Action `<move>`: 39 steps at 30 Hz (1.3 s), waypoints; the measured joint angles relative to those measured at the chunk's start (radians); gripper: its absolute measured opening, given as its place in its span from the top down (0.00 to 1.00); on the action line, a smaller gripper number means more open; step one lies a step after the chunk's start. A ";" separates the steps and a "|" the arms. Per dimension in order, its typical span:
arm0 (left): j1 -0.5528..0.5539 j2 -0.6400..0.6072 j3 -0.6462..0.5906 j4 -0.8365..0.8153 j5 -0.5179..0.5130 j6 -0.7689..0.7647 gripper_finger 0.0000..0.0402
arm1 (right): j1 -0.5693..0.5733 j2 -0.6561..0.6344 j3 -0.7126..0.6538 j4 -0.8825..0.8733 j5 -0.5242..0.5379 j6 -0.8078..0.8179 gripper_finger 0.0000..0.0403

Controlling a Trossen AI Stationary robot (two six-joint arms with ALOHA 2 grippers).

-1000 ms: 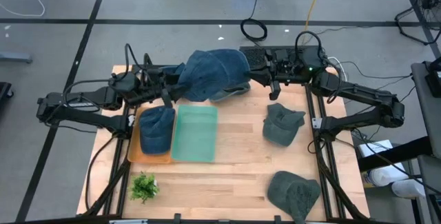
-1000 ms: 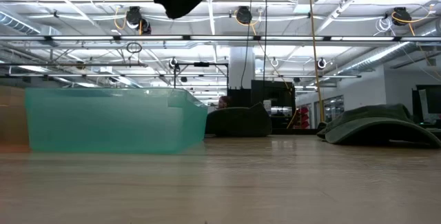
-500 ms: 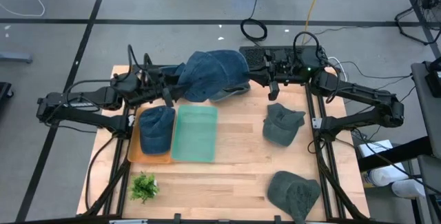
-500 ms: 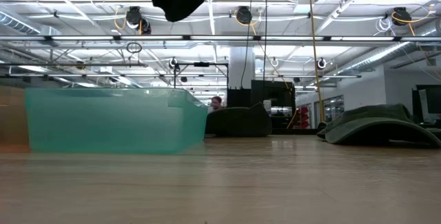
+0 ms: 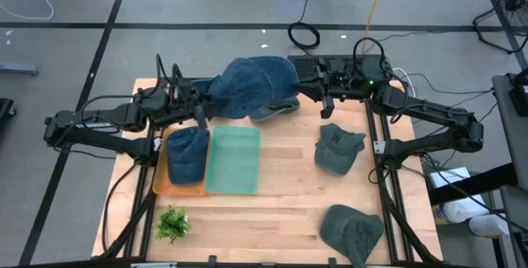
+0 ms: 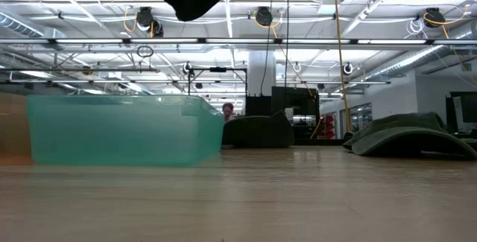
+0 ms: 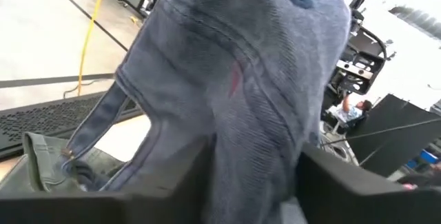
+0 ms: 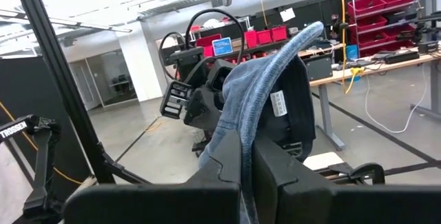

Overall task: Pick & Place hat
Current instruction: Put the bottom blue cap into the orange bin

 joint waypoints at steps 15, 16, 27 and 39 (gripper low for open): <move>0.000 0.001 0.103 -0.158 0.181 0.026 0.95 | 0.000 0.003 0.000 0.000 -0.001 0.055 0.93; 0.000 0.003 0.141 -0.229 0.180 0.031 0.95 | 0.000 0.002 0.000 -0.001 -0.003 0.072 0.92; 0.000 0.102 0.580 -0.849 0.233 0.072 0.95 | -0.001 -0.030 0.000 -0.035 -0.147 0.014 0.74; -0.003 0.220 0.777 -1.235 0.402 0.046 0.95 | -0.001 -0.073 0.000 -0.033 -0.163 -0.019 0.71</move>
